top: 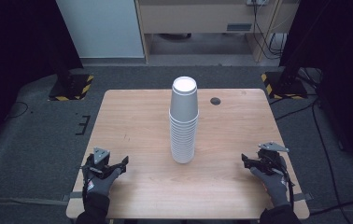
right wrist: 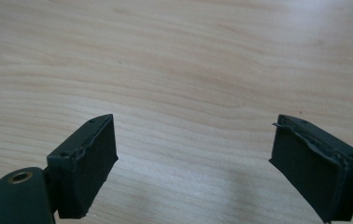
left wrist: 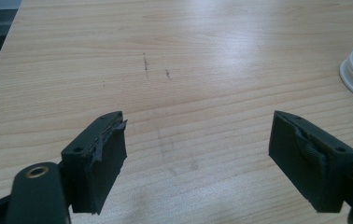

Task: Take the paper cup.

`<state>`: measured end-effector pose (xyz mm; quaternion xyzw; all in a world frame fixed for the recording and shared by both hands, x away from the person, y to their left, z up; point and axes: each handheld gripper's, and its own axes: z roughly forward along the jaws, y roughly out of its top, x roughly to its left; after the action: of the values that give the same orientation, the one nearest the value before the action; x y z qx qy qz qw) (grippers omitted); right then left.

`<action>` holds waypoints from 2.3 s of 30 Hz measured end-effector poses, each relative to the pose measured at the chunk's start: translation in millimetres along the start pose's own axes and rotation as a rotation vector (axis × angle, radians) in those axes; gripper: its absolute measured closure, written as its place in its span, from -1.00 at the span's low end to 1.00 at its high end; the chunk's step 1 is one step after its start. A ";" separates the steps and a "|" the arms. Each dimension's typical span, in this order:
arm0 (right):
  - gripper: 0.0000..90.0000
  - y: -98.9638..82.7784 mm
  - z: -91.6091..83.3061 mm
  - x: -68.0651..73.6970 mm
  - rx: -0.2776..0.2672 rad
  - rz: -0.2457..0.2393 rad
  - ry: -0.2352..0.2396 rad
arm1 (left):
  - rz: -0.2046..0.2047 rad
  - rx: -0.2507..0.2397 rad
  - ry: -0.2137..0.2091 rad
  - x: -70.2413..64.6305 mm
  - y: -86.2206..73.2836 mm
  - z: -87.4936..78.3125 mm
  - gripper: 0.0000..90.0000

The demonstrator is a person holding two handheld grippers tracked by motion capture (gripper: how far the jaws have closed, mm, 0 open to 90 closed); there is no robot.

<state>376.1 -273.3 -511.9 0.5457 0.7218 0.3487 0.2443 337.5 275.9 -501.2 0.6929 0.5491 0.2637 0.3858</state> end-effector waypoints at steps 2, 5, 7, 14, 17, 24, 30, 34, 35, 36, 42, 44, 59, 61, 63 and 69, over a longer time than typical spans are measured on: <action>-0.68 1.4 -3.6 2.7 -0.017 -0.013 0.008 | 0.004 0.001 -0.001 -0.3 0.7 -0.7 -0.61; -0.68 3.9 -8.4 6.0 -0.046 -0.031 0.019 | 0.003 -0.002 0.000 -1.3 1.0 -0.7 -0.62; -0.68 5.6 -11.2 6.7 -0.067 -0.027 0.017 | 0.009 0.003 -0.003 -1.4 0.8 -0.7 -0.62; -0.68 10.4 -19.9 7.4 -0.116 -0.031 0.011 | 0.021 -0.009 -0.009 -1.3 1.5 -3.0 -0.63; -0.67 14.0 -25.0 8.1 -0.150 -0.026 0.028 | 0.020 -0.014 -0.017 -1.9 1.8 -2.9 -0.63; -0.68 25.5 -35.3 13.9 -0.203 -0.047 0.056 | 0.024 -0.015 -0.017 -3.3 1.9 -3.0 -0.63; -0.68 34.4 -43.9 20.4 -0.248 -0.057 0.082 | 0.023 -0.020 -0.018 -4.0 2.7 -2.8 -0.63; -0.68 41.7 -49.5 25.5 -0.277 -0.061 0.100 | 0.025 -0.020 -0.019 -3.6 3.1 -2.7 -0.63; -0.68 43.8 -51.1 26.8 -0.279 -0.064 0.111 | 0.025 -0.019 -0.018 -3.5 3.0 -2.6 -0.63; -0.68 46.0 -52.2 28.8 -0.287 -0.064 0.111 | 0.023 -0.019 -0.016 -3.4 2.8 -2.5 -0.63; -0.68 62.1 -60.4 40.8 -0.334 -0.076 0.137 | 0.031 -0.018 -0.018 -3.4 3.0 -1.6 -0.63; -0.68 67.1 -61.4 46.0 -0.343 -0.080 0.145 | 0.033 -0.017 -0.018 -3.1 2.9 -1.4 -0.63; -0.69 102.7 -80.9 72.6 -0.433 -0.113 0.210 | 0.022 -0.018 -0.016 -1.8 1.9 -2.3 -0.63; -0.68 107.8 -83.8 74.2 -0.446 -0.107 0.219 | 0.018 -0.022 -0.018 -1.9 1.9 -2.3 -0.63; -0.68 113.2 -86.5 75.7 -0.459 -0.106 0.223 | 0.020 -0.022 -0.016 -2.0 2.0 -2.5 -0.63; -0.68 129.1 -94.4 82.8 -0.489 -0.110 0.239 | 0.025 -0.025 -0.015 -1.5 2.4 -3.2 -0.63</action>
<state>363.0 -195.5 -350.0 0.3855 0.6686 0.5605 0.3004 336.0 275.0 -497.3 0.6968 0.5341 0.2701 0.3952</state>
